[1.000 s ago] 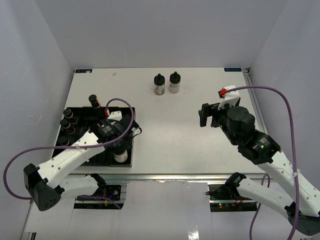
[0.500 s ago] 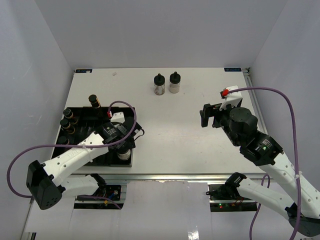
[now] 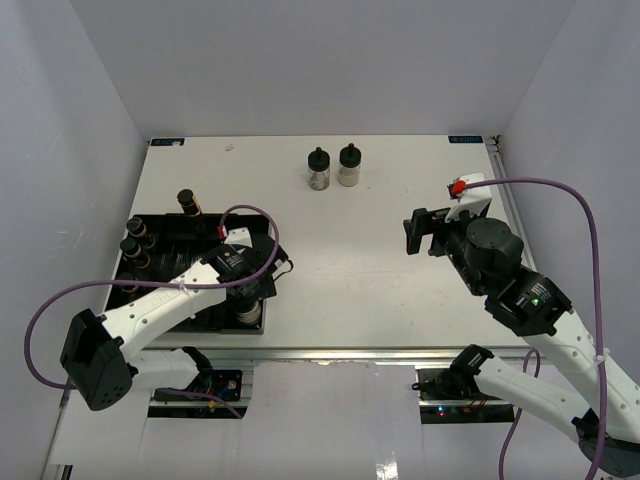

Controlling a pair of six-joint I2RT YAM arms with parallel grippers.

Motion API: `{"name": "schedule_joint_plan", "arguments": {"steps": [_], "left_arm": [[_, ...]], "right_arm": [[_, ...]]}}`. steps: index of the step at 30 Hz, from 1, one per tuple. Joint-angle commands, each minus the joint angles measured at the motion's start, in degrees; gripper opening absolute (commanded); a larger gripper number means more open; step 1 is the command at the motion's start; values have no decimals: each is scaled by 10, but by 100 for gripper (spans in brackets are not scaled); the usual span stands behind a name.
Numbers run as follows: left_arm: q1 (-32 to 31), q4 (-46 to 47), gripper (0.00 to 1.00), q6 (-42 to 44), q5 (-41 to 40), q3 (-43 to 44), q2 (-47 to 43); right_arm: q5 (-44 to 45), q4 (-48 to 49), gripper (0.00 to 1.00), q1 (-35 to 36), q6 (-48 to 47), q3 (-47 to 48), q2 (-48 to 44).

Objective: Organize the condiment bottles

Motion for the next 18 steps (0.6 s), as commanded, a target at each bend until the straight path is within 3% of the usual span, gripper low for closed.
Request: {"name": "schedule_joint_plan", "arguments": {"steps": [1,6,11,18], "left_arm": [[3,-31,98,-8,-18,45,-34],[3,-43,98,40,-3,118,-45],[3,-1,98,196,14,258,-19],[17,64,98,345,36,495,175]], "right_arm": [[14,21,96,-3,-7,-10,-13],[15,22,96,-3,-7,-10,-16],[10,24,96,-3,-7,-13,-16],[-8,40,96,-3,-9,-9,-6]]}}
